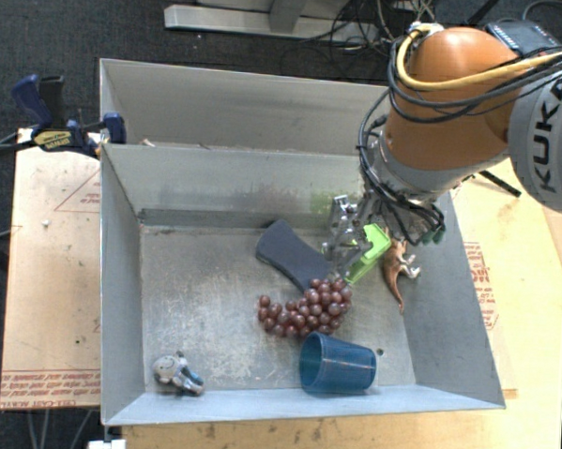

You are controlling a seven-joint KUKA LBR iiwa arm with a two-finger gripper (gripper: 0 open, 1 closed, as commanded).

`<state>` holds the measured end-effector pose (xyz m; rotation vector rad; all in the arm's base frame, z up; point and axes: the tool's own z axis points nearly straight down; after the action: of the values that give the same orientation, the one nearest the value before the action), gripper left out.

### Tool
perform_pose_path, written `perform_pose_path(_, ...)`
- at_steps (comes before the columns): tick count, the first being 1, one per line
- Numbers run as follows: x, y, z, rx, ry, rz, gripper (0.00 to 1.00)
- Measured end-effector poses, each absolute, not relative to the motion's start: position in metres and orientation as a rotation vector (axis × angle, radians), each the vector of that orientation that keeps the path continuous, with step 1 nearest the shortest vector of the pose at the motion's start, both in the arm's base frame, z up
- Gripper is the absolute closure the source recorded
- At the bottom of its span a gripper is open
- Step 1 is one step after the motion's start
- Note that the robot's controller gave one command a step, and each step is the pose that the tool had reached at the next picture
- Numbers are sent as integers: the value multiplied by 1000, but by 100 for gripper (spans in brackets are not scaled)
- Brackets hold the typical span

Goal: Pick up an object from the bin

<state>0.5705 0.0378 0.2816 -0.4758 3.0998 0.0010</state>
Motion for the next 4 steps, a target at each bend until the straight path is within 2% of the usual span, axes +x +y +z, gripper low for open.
perform_pose_path(1, 594, 25, 151, -517, 3103, 3, 0)
perform_pose_path(2, 595, 25, 155, -516, 3098, 3, 0)
perform_pose_path(3, 592, 22, 137, -661, 3062, 0, 0)
perform_pose_path(4, 589, 19, 97, -871, 3015, 1, 0)
